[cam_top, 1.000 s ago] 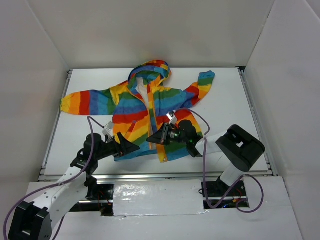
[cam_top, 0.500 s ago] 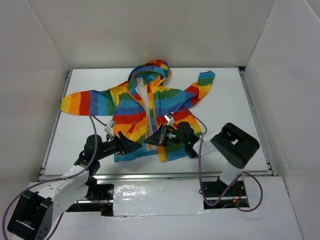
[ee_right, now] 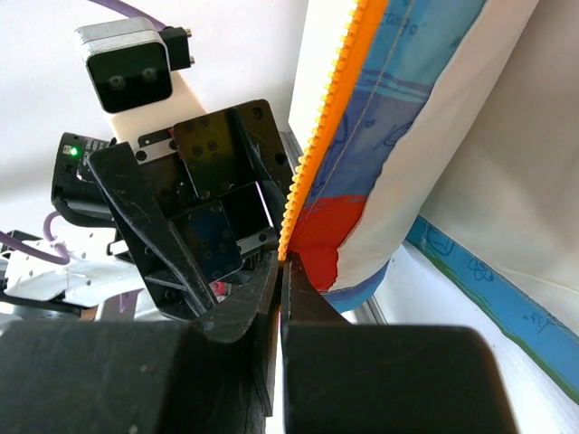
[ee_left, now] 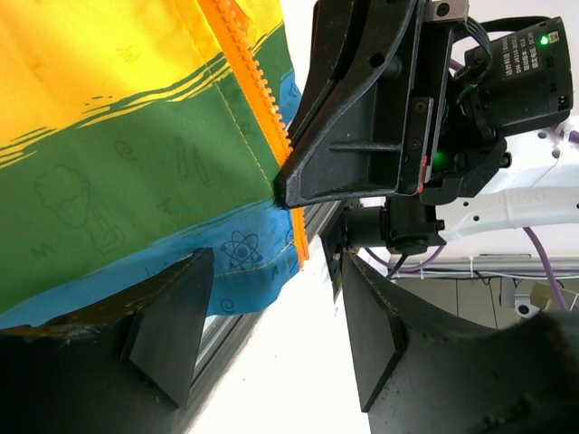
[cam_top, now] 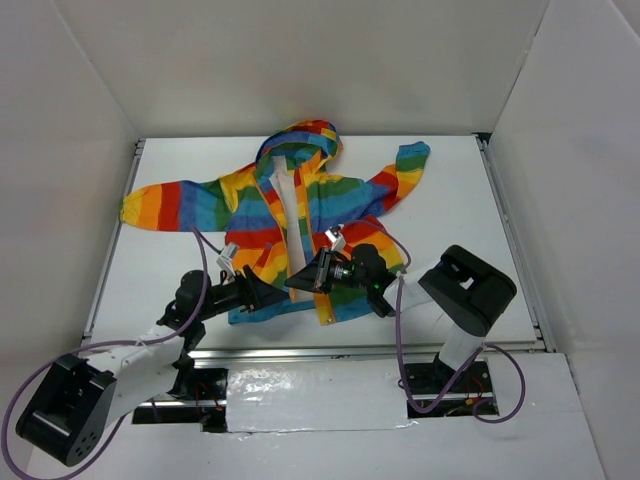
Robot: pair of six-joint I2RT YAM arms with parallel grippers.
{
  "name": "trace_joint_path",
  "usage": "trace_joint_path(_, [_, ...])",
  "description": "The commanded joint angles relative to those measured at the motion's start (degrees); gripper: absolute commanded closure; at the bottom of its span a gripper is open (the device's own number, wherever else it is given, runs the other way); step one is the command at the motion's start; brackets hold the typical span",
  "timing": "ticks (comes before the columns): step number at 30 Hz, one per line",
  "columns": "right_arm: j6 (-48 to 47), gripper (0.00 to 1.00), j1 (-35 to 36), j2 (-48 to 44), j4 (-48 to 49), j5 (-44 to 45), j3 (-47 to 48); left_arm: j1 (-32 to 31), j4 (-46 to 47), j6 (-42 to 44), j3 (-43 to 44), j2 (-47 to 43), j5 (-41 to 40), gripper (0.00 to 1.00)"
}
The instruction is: Zip up the jacket
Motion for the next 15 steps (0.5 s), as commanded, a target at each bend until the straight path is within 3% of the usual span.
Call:
trace_joint_path(1, [0.33, 1.00, 0.62, 0.88, 5.23, -1.43, 1.85, -0.53, 4.14, 2.22, -0.51, 0.30, -1.07, 0.29])
trace_joint_path(4, [0.69, 1.00, 0.53, 1.41, 6.02, -1.79, 1.94, -0.62, 6.93, 2.14, -1.04, 2.05, -0.45, 0.31])
trace_joint_path(8, [0.78, 1.00, 0.62, 2.28, 6.47, -1.79, 2.03, -1.06, 14.13, 0.38, -2.00, 5.13, 1.04, 0.46])
trace_joint_path(13, [0.78, 1.00, 0.53, 2.90, 6.82, -1.70, 1.76, -1.41, 15.03, 0.12, -2.01, 6.01, 0.87, 0.57])
trace_joint_path(15, [0.60, 1.00, 0.62, 2.81, 6.65, -1.61, 1.59, -1.50, 13.90, 0.38, -2.01, 4.78, 0.69, 0.58])
